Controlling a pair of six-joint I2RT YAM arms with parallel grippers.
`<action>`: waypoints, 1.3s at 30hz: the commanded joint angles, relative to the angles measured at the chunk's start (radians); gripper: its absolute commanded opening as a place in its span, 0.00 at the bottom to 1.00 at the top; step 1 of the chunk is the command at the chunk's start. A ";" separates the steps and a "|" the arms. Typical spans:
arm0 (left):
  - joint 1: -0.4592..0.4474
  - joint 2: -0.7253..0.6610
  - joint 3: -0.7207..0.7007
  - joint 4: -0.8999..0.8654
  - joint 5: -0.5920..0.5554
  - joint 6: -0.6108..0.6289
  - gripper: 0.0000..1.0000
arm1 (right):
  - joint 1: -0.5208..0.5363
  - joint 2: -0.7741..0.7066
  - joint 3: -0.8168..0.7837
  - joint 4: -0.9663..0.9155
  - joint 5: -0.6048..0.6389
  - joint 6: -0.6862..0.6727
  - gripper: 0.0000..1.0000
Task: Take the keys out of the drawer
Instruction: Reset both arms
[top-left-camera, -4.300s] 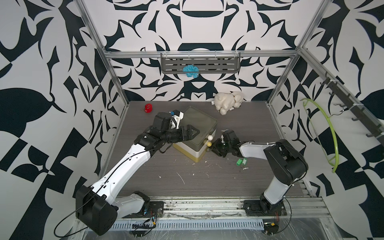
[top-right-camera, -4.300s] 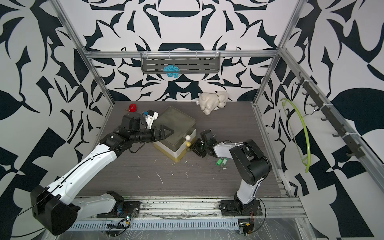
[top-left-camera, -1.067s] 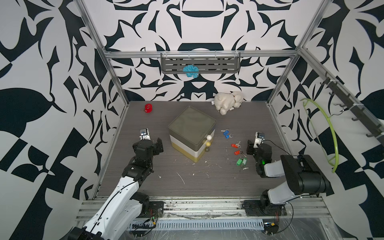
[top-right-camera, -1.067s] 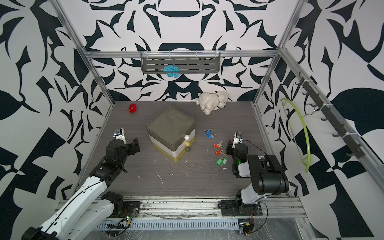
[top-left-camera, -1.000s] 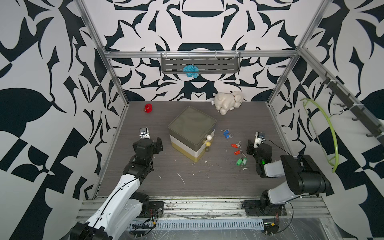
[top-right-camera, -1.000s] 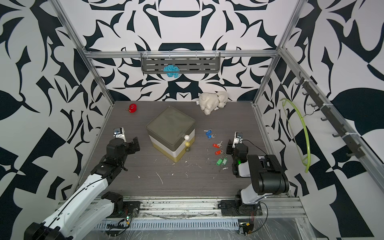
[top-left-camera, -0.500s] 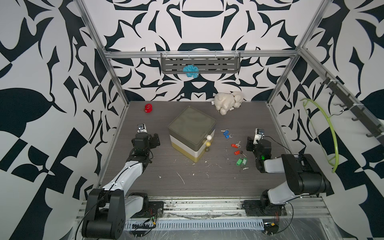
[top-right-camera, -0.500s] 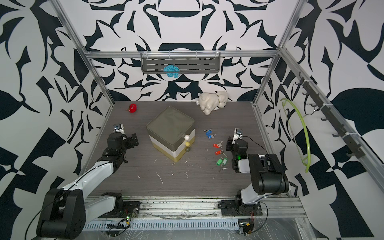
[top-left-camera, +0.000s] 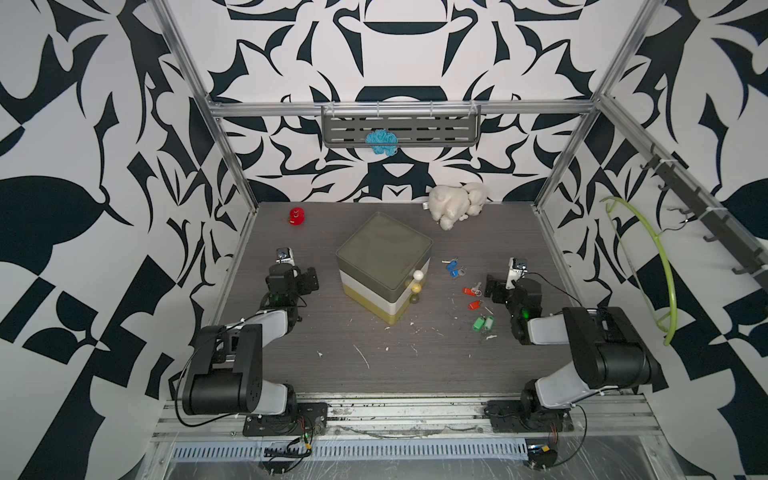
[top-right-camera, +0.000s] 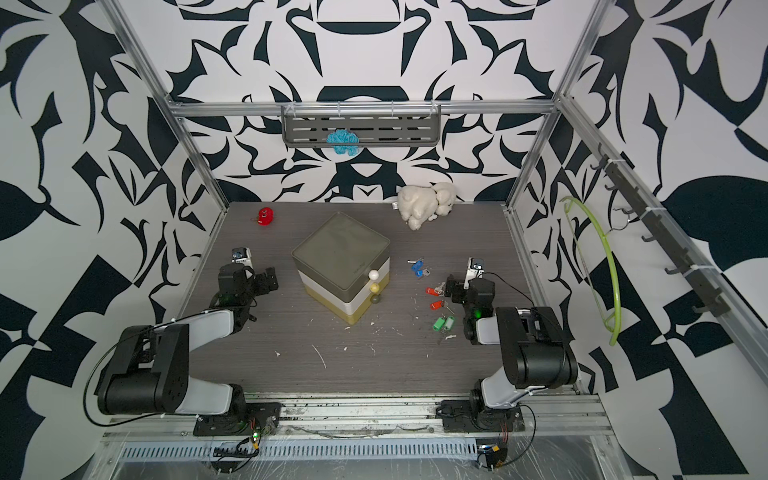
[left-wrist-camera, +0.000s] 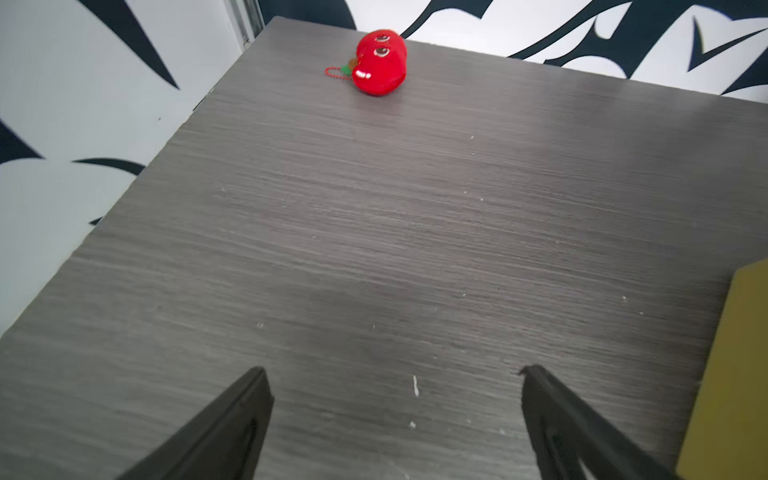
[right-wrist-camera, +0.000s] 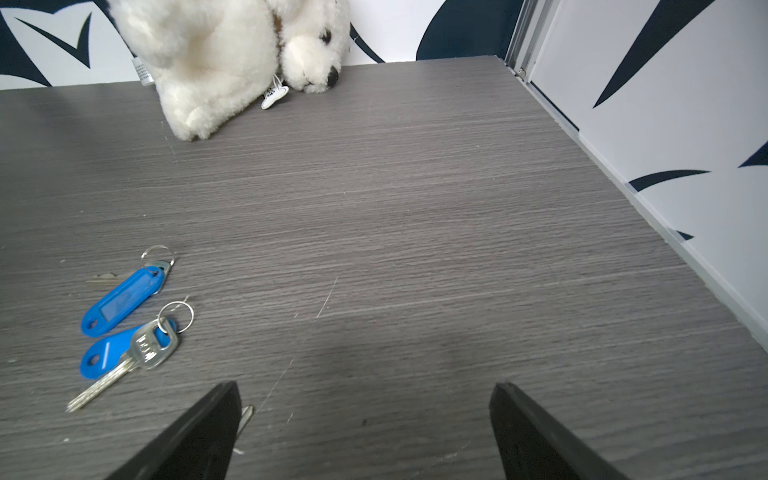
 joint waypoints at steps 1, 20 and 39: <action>0.022 0.040 -0.019 0.142 0.074 0.022 0.99 | -0.003 -0.004 0.025 0.017 0.004 0.000 0.99; 0.051 0.108 -0.085 0.316 0.193 0.036 0.99 | 0.001 -0.003 0.025 0.016 0.009 -0.002 0.99; 0.048 0.108 -0.093 0.333 0.192 0.039 0.99 | 0.001 -0.005 0.022 0.024 0.009 -0.004 0.99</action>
